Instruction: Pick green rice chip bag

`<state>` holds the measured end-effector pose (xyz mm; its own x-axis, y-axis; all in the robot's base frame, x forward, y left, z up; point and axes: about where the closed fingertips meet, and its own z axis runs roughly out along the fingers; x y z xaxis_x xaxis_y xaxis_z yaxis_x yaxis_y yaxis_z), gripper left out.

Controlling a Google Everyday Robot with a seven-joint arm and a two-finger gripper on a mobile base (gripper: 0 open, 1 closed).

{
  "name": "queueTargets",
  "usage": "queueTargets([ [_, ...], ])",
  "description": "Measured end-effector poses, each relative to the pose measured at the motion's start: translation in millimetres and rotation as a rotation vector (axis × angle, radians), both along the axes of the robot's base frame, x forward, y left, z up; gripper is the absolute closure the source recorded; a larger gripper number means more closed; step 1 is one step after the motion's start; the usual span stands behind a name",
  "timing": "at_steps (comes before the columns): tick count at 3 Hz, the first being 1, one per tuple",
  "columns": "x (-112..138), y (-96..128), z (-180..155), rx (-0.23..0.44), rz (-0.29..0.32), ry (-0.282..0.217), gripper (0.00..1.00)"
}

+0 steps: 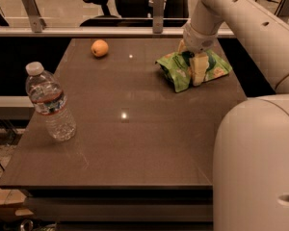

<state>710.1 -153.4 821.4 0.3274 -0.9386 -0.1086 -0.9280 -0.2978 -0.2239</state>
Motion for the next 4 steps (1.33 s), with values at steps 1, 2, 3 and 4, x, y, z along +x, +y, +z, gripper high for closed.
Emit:
queueTargets([
  [1, 0.4, -0.7, 2.6, -0.002, -0.003, -0.007, 1.0],
  [2, -0.8, -4.4, 15.8, -0.008, -0.021, -0.037, 1.0],
  [3, -4.1, -7.9, 31.5, -0.024, -0.038, -0.064, 1.0],
  [4, -7.5, -12.1, 44.5, -0.038, -0.052, -0.086, 1.0],
])
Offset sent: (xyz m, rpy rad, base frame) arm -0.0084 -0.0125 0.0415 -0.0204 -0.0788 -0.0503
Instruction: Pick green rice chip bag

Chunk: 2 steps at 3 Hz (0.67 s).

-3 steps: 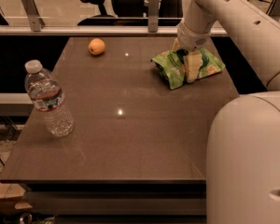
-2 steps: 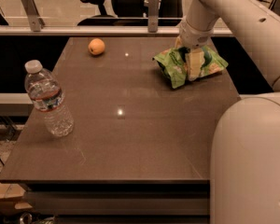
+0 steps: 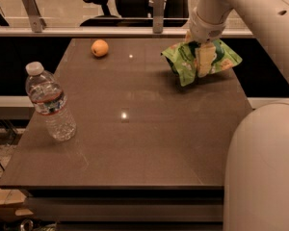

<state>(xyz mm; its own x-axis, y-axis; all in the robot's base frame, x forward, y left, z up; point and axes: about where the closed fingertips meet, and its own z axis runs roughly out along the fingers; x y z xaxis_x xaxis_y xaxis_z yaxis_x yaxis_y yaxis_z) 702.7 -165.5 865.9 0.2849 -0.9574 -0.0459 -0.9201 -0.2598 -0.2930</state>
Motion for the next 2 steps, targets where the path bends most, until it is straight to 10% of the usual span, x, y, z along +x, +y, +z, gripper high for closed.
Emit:
queueTargets([
  [2, -2.7, -7.0, 28.0, -0.018, -0.023, -0.052, 1.0],
])
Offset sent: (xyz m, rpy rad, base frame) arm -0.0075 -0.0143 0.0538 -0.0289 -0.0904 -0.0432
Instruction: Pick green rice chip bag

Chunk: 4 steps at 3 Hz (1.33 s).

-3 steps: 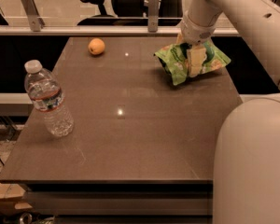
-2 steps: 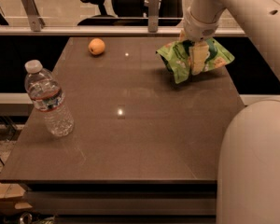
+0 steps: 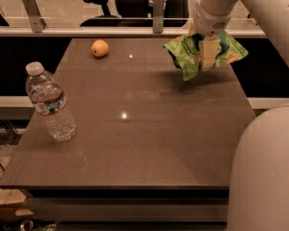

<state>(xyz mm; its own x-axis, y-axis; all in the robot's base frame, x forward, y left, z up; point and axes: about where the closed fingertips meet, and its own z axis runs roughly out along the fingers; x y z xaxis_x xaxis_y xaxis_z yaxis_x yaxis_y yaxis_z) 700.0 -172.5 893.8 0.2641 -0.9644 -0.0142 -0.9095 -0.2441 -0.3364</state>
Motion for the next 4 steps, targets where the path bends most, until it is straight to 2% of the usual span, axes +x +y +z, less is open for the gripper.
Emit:
queueTargets([
  [1, 1.1, -5.6, 19.7, -0.005, -0.011, -0.04, 1.0],
  [2, 2.5, -12.3, 41.3, 0.025, -0.018, -0.09, 1.0],
  [4, 3.5, -28.1, 85.1, 0.119, -0.028, -0.187, 1.0],
])
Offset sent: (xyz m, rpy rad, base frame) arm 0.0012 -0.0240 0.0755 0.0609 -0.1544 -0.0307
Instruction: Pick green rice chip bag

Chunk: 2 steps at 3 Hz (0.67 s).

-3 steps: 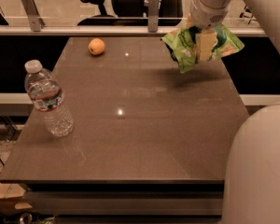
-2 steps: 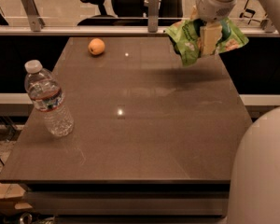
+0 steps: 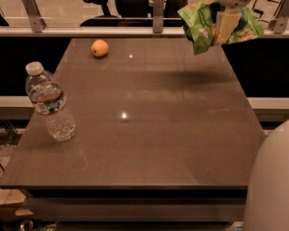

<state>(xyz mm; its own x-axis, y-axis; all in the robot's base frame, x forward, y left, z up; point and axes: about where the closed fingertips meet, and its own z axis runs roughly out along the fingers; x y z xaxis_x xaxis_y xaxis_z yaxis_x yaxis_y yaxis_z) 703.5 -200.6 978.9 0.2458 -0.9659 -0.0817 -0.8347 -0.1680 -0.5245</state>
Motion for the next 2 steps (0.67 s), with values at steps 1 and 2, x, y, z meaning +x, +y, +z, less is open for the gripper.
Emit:
queueTargets([
  [1, 0.6, -4.1, 13.5, 0.025, 0.0, -0.026, 1.0],
  [2, 1.7, -5.7, 23.5, 0.06, 0.01, -0.051, 1.0],
])
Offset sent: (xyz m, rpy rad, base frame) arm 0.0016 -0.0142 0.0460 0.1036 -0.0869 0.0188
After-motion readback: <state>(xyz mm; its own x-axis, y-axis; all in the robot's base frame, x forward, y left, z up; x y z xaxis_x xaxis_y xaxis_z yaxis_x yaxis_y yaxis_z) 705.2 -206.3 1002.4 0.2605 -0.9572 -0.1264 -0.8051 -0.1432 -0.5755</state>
